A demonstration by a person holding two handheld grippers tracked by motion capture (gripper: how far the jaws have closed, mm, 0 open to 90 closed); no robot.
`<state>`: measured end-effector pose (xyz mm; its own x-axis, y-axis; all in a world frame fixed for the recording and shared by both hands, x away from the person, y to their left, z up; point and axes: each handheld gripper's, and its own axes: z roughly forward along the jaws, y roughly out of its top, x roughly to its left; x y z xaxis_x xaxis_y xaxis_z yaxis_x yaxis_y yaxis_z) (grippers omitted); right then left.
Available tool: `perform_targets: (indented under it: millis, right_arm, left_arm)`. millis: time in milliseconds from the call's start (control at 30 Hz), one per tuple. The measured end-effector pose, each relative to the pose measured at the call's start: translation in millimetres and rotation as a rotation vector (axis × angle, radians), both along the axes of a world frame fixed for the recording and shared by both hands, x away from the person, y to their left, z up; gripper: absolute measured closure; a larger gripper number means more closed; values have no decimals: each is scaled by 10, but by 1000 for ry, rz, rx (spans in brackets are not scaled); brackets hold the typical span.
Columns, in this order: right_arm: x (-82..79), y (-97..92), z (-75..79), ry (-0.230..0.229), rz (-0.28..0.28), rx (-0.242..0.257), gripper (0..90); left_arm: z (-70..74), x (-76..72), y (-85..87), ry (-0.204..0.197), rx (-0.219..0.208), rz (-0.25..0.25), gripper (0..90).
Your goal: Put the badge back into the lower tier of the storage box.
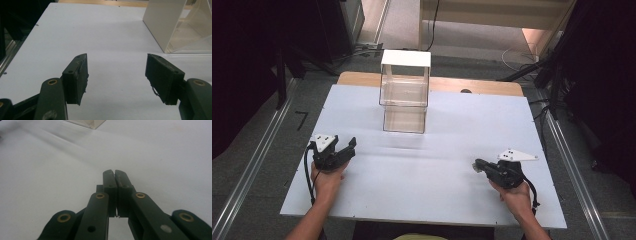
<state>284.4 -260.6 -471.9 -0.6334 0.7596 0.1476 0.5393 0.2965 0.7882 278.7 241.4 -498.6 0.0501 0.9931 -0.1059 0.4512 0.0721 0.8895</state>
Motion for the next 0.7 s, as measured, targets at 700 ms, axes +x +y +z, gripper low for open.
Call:
perform_targets:
  millis: [700]
  right_arm:
    - [154,332,152,-28,47,34,859]
  left_arm:
    - [-5,0,2,3,-2,1,346]
